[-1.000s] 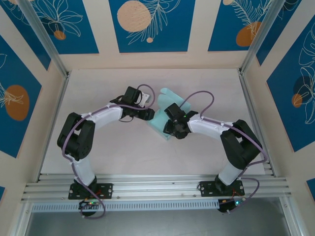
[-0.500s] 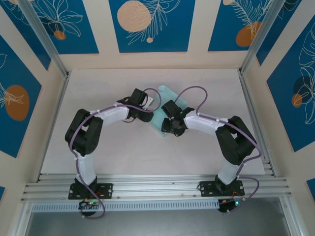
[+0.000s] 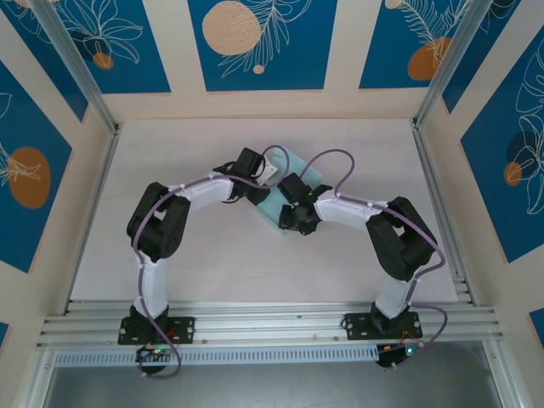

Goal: Fold the paper box

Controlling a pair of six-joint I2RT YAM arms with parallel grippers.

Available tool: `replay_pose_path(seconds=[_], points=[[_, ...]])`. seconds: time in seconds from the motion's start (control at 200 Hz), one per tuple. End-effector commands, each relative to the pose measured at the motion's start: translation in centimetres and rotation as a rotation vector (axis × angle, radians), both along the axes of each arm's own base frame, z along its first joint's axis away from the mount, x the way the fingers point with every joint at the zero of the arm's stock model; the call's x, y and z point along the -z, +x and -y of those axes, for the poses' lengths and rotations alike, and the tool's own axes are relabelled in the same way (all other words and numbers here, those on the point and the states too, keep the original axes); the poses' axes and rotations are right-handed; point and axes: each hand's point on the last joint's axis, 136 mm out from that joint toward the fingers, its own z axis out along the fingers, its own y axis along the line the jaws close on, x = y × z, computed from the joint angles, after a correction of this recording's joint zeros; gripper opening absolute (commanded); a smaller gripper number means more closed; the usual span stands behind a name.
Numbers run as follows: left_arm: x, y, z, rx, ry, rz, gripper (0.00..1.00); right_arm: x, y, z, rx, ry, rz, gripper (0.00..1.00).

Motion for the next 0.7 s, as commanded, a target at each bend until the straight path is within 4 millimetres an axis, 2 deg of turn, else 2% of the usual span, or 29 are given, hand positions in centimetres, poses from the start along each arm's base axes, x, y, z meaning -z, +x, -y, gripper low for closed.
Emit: replay_pose_path(seconds=[0.0,0.08,0.165,0.21,0.285,0.375,0.455,0.695], points=[[1.8,-0.6,0.7,0.075,0.076,-0.016,0.24,0.2,-0.4,-0.6,-0.025,-0.004,-0.025,0.44],[2.3,-0.9,0.7,0.089,0.095,-0.014,0.25,0.2,-0.4,-0.5,-0.024,-0.006,-0.025,0.44],[2.8,-1.4,0.6,0.109,0.108,-0.017,0.38,0.2,-0.3,-0.5,-0.023,-0.008,-0.025,0.44],[3.1,-1.5,0.4,0.107,0.116,-0.019,0.39,0.2,-0.3,-0.4,-0.021,-0.007,-0.026,0.44],[3.5,-1.4,0.1,0.098,0.134,-0.017,0.27,0.2,-0.2,-0.4,-0.021,-0.006,-0.025,0.44],[3.6,-1.1,-0.1,0.08,0.143,-0.009,0.23,0.2,-0.2,-0.5,-0.02,-0.003,-0.026,0.44],[3.7,-0.8,-0.4,0.057,0.154,0.007,0.15,0.2,-0.2,-0.5,-0.021,-0.002,-0.027,0.44],[4.7,-0.3,-2.3,-0.014,0.251,0.098,0.09,0.7,-0.5,-0.6,-0.014,0.006,-0.046,0.4]])
